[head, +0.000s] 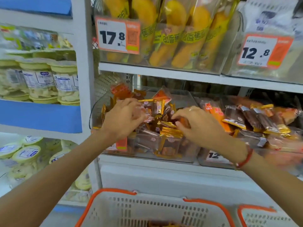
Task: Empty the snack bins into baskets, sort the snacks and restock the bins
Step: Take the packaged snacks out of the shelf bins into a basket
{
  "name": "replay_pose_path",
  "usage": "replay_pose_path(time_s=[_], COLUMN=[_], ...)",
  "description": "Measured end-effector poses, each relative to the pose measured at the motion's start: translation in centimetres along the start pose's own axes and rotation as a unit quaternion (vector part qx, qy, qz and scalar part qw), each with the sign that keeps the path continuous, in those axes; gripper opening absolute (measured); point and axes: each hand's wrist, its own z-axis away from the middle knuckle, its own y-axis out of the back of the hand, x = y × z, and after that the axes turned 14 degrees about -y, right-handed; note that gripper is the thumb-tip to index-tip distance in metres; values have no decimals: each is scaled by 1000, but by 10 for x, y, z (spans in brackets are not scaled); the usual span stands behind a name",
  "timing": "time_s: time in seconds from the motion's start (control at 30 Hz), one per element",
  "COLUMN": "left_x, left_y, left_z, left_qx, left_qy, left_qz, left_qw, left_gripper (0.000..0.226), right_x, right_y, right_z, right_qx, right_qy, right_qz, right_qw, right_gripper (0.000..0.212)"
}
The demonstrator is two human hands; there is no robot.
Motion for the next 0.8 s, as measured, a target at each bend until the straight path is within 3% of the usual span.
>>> replay_pose_path(time_s=[0.1,0.2,0.27,0.3,0.47,0.63,0.8], left_x=[-8,-23,-29,-28,-19,-5,5], left_y=[-18,-34,-33,-30,-19,-10,13], left_z=[-32,-50,-54,-54,-36,-7,11], left_qx=[-145,-243,-273,-275,-186,-79,45], left_qy=[45,81,73,65,12,-3,-29], left_qz=[-4,15,0,-13,-53,-34,-51], left_qw=[988,967,959,959,981,996,997], left_gripper=[75,89,96,94,60,51,38], right_x=[4,6,8,7,-7,-7,-11], right_y=[-11,-22,-26,-27,-22,-5,1], right_z=[-44,-71,-76,-77,-69,-50,-42], right_qx=[0,-123,-180,-189,-157,-184,-81], right_qy=[16,-35,-70,-74,-30,-68,-77], right_qz=[173,401,472,474,274,179,17], right_qw=[985,907,860,857,948,964,994], right_gripper=[31,58,67,65,31,26,26])
